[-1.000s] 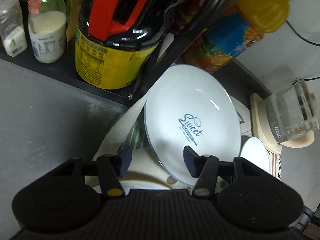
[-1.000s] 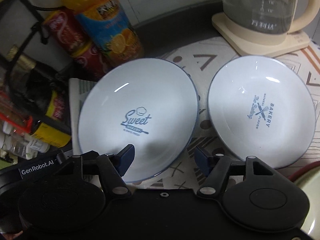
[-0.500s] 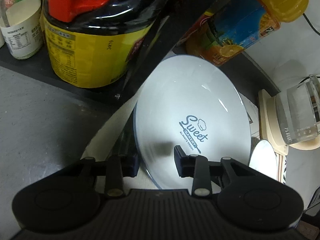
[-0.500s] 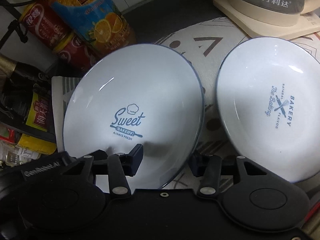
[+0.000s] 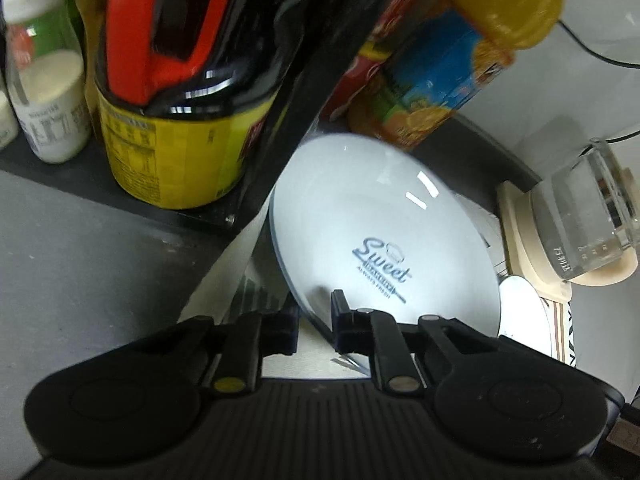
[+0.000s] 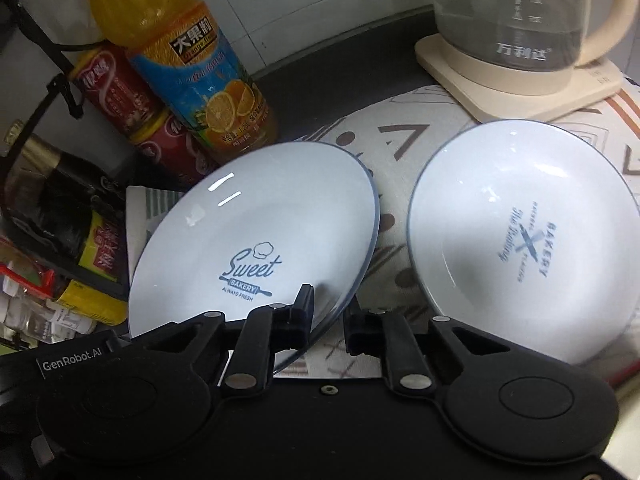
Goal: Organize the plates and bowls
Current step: 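Lift the 'Sweet' plate with both grippers over the flower-pattern plate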
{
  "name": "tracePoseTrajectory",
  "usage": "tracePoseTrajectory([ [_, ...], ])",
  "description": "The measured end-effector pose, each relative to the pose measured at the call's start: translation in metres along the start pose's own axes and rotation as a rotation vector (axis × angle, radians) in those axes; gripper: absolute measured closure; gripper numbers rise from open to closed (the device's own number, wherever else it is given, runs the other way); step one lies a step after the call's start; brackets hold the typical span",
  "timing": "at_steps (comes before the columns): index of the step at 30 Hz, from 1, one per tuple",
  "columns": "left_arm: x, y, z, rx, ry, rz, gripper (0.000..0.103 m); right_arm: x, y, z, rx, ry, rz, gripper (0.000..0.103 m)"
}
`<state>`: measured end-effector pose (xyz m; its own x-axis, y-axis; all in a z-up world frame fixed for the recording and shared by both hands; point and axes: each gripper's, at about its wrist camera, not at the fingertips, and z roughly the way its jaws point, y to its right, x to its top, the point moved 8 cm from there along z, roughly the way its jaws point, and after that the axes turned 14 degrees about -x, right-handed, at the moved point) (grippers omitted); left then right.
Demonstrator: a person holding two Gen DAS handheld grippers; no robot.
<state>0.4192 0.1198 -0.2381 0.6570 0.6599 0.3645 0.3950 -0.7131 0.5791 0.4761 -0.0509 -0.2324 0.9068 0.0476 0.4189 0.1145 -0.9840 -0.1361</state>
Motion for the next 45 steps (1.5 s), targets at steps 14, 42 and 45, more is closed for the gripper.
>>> tracePoseTrajectory([
  [14, -0.032, 0.007, -0.050, -0.029, 0.013, 0.030, 0.089, -0.029, 0.012, -0.056, 0.009, 0.097, -0.029, 0.088],
  [42, -0.140, -0.014, -0.137, -0.042, 0.046, 0.026, 0.088, -0.129, 0.033, -0.127, 0.028, 0.139, -0.093, 0.088],
  [45, -0.149, -0.018, -0.139, -0.037, 0.040, 0.017, 0.088, -0.137, 0.034, -0.127, 0.024, 0.133, -0.106, 0.088],
])
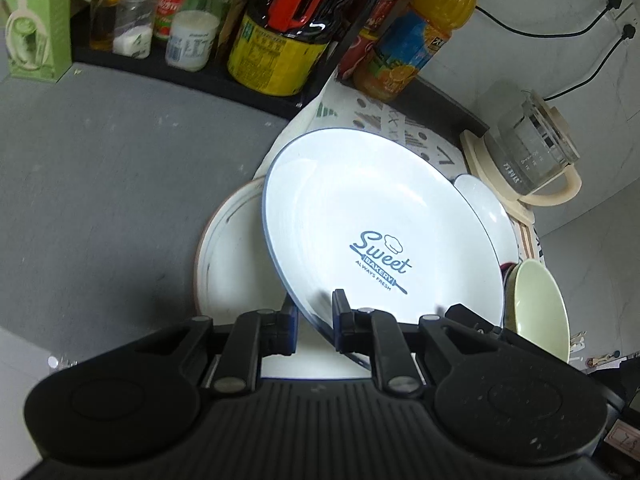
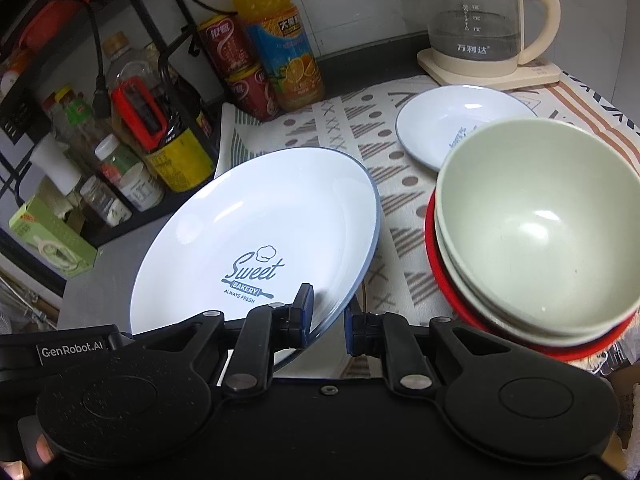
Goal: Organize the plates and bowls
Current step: 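Lift the 'Sweet' plate with both grippers over the flower-pattern plate, then lower the 'Sweet' plate onto the flower-pattern plate and open both grippers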
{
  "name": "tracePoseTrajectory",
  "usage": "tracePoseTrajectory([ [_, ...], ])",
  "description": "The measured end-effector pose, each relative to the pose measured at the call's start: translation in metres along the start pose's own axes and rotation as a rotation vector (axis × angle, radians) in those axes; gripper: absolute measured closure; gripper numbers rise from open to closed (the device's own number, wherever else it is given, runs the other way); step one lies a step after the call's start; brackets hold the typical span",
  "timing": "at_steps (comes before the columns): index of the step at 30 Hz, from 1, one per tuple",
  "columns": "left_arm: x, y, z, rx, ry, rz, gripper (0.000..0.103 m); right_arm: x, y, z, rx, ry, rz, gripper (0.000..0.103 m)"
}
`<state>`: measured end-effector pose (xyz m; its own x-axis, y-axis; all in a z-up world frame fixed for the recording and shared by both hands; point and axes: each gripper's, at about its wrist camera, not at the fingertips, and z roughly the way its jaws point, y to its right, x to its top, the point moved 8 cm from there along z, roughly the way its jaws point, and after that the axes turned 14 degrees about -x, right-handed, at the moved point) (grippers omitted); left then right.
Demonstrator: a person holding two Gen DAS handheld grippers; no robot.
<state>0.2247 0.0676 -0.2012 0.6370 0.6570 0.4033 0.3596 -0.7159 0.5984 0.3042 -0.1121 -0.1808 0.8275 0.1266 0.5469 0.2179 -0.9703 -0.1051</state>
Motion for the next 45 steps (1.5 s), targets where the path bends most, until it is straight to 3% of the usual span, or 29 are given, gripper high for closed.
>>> tracePoseTrajectory([
  [16, -0.031, -0.019, 0.004, 0.016, -0.053, -0.041, 0.088, -0.029, 0.002, 0.010, -0.039, -0.050, -0.043, 0.088],
  [27, -0.029, -0.026, 0.013, 0.032, -0.098, -0.061, 0.087, -0.029, -0.006, 0.021, -0.070, -0.065, -0.060, 0.088],
  [33, -0.023, -0.023, 0.006, 0.072, -0.136, -0.055, 0.081, -0.024, -0.008, 0.026, -0.103, -0.066, -0.056, 0.089],
  [39, -0.009, -0.024, -0.009, 0.083, -0.097, -0.049, 0.073, -0.024, -0.005, 0.032, -0.115, -0.079, -0.030, 0.088],
  [45, -0.008, -0.036, -0.011, 0.123, -0.083, -0.050, 0.071, -0.030, -0.007, 0.039, -0.122, -0.104, -0.022, 0.084],
])
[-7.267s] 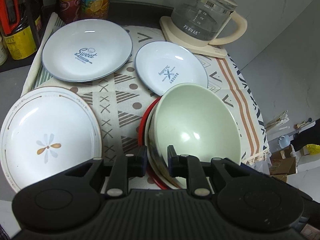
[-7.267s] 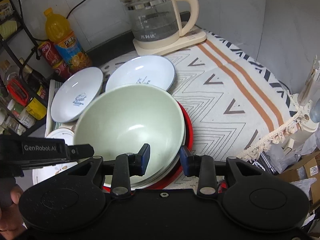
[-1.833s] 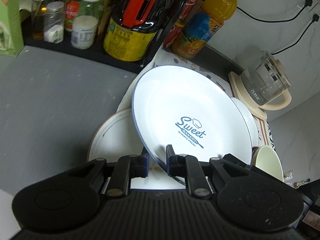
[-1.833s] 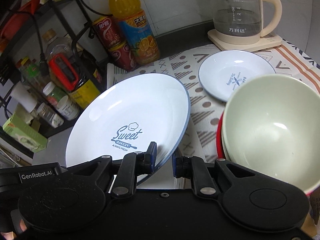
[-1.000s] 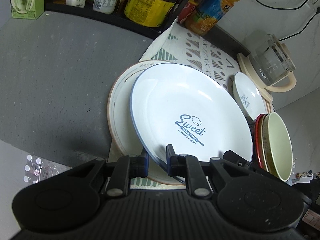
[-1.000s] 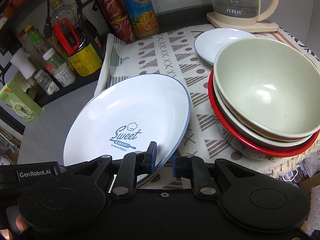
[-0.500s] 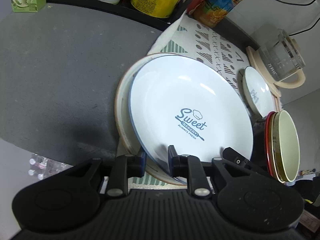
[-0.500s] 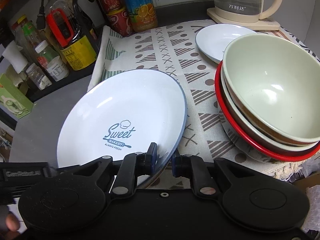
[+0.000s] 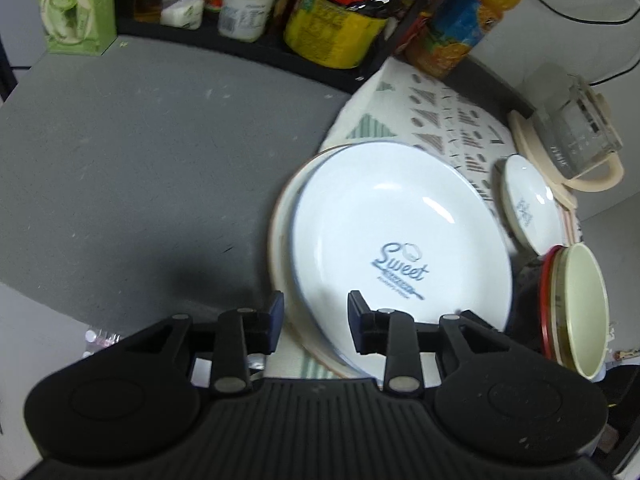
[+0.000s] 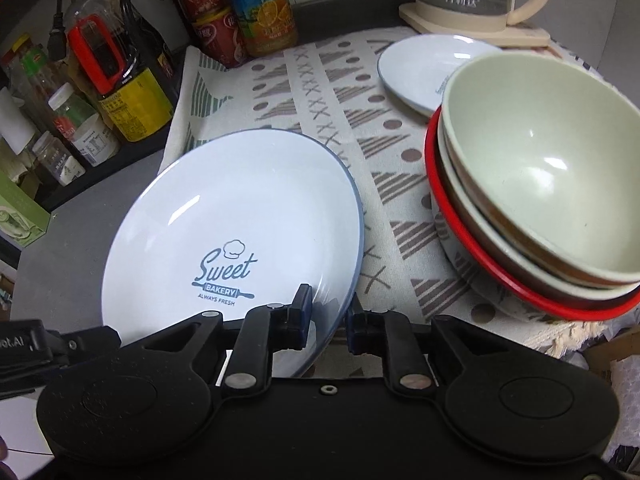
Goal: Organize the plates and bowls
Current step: 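Lower the 'Sweet' plate onto the flower-pattern plate and open both grippers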
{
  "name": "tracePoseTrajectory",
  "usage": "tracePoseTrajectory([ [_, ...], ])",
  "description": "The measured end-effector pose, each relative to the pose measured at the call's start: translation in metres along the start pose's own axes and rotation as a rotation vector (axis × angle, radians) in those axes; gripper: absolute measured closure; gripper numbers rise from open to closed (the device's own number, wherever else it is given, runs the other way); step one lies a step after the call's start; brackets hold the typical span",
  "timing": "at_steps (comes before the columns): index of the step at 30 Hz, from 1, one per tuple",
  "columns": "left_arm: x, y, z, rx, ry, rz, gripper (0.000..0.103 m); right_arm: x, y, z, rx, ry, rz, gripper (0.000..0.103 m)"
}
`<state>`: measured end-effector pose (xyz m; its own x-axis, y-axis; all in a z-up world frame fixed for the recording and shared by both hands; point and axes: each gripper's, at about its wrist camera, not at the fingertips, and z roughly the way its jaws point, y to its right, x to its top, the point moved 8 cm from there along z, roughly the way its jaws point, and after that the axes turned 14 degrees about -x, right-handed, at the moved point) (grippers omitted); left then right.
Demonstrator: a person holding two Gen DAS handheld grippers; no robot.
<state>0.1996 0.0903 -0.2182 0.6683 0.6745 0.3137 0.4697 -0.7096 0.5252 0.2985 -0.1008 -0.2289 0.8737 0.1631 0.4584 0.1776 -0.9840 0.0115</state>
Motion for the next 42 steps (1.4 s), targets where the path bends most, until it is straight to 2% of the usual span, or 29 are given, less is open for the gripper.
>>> tracePoseTrajectory([
  [3, -0.004, -0.010, 0.006, 0.016, -0.007, -0.017, 0.071, -0.004, -0.001, 0.006, 0.012, -0.034, 0.018, 0.084],
  [8, -0.007, -0.018, 0.011, 0.035, -0.020, -0.020, 0.071, -0.001, 0.002, -0.004, 0.024, -0.001, 0.030, 0.083],
  [13, -0.005, -0.013, 0.004, 0.030, -0.010, -0.008, 0.071, 0.003, 0.006, -0.025, 0.047, 0.038, 0.038, 0.078],
  [16, -0.004, -0.006, -0.003, 0.020, -0.003, 0.006, 0.070, 0.005, 0.005, -0.042, 0.083, 0.071, 0.037, 0.070],
  [18, -0.003, -0.001, -0.008, 0.016, 0.013, 0.008, 0.054, 0.008, 0.008, -0.054, 0.092, 0.097, 0.034, 0.053],
  [19, -0.001, 0.001, -0.010, 0.017, 0.020, 0.005, 0.050, 0.012, 0.010, -0.062, 0.100, 0.118, 0.036, 0.051],
  [21, 0.002, 0.004, -0.014, 0.028, 0.032, -0.008, 0.035, 0.019, 0.017, -0.077, 0.111, 0.157, 0.036, 0.043],
  [24, 0.009, 0.011, -0.020, 0.010, 0.060, -0.012, 0.023, 0.028, 0.032, -0.093, 0.105, 0.200, 0.045, 0.031],
  [27, 0.013, 0.020, -0.023, -0.011, 0.075, -0.017, 0.019, 0.032, 0.046, -0.101, 0.101, 0.225, 0.060, 0.020],
  [32, 0.017, 0.039, -0.021, -0.026, 0.068, 0.002, 0.018, 0.044, 0.069, -0.103, 0.092, 0.245, 0.108, 0.014],
  [36, 0.025, 0.055, -0.020, -0.029, 0.078, 0.038, 0.014, 0.062, 0.083, -0.102, 0.083, 0.267, 0.140, 0.010],
  [42, 0.045, 0.089, -0.004, -0.042, 0.089, 0.077, 0.014, 0.096, 0.106, -0.093, 0.090, 0.286, 0.168, 0.007],
])
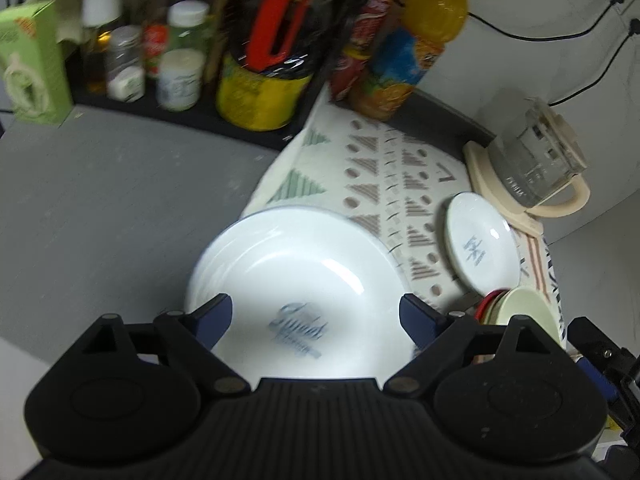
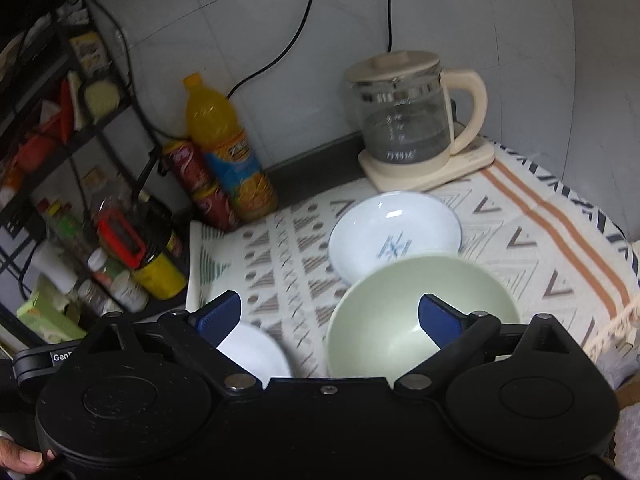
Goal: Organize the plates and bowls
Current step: 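Lower the 'Sweet' plate onto the flower-pattern plate and open both grippers, then move both grippers to the small white 'BAKERY' plate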
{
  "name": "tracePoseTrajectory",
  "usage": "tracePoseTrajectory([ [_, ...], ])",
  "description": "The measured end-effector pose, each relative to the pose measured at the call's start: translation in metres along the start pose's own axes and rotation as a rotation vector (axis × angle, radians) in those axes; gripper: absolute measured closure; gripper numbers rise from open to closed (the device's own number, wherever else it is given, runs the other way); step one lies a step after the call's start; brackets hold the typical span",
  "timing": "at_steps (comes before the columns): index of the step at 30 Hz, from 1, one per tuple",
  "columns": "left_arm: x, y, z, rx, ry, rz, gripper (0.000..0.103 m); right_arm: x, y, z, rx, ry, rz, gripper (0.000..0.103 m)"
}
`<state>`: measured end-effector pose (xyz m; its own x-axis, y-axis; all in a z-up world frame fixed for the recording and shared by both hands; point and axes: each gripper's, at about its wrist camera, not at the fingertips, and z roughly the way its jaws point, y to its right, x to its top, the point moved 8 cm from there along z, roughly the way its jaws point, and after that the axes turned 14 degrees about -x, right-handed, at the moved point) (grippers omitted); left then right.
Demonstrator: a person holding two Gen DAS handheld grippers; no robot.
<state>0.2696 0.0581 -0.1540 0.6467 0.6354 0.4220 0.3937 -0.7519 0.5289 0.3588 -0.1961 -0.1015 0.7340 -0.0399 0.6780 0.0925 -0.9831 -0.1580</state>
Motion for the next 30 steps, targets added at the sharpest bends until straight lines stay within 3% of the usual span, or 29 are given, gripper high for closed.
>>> tracePoseTrajectory([
  [10, 0.029, 0.062, 0.044, -0.017, -0.016, 0.051, 0.014, 0.047, 0.035, 0.048, -0.020, -0.026, 0.010, 0.007],
  [19, 0.046, 0.101, 0.087, -0.034, -0.030, 0.123, 0.014, 0.071, 0.056, 0.107, -0.022, -0.124, -0.002, 0.007],
  [30, 0.062, 0.127, 0.147, -0.043, -0.056, 0.094, 0.014, 0.087, 0.079, 0.174, -0.016, -0.211, -0.055, 0.007],
])
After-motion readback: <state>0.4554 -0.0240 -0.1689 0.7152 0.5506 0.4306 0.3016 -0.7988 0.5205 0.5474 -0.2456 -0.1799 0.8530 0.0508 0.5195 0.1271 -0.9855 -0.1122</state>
